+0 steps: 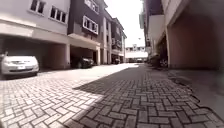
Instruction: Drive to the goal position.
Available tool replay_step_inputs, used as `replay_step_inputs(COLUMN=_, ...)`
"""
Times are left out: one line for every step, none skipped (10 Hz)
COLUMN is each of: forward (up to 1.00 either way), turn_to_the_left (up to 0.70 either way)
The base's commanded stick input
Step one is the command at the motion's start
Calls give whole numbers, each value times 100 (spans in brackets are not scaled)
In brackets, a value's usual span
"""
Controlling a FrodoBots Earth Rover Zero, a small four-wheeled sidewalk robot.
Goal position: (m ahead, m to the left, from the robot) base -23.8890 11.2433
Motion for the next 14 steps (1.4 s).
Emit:
replay_step_inputs(forward=0, turn_to_the_left=0)
replay_step_inputs(forward=0, turn_to_the_left=0)
replay_step_inputs(forward=0, turn_to_the_left=0)
replay_step_inputs(forward=0, turn_to_the_left=27)
replay_step_inputs(forward=0, turn_to_the_left=68)
replay_step_inputs(forward=0, turn_to_the_left=70)
replay_step_inputs(forward=0, turn_to_the_left=70)
replay_step_inputs(forward=0, turn_to_the_left=70)
replay_step_inputs(forward=0, turn_to_the_left=70)
replay_step_inputs(forward=0, turn_to_the_left=70)
replay_step_inputs(forward=0, turn_to_the_left=70)
replay_step_inputs(forward=0, turn_to_the_left=70)
replay_step_inputs(forward=0, turn_to_the_left=70)
replay_step_inputs(forward=0, turn_to_the_left=70)
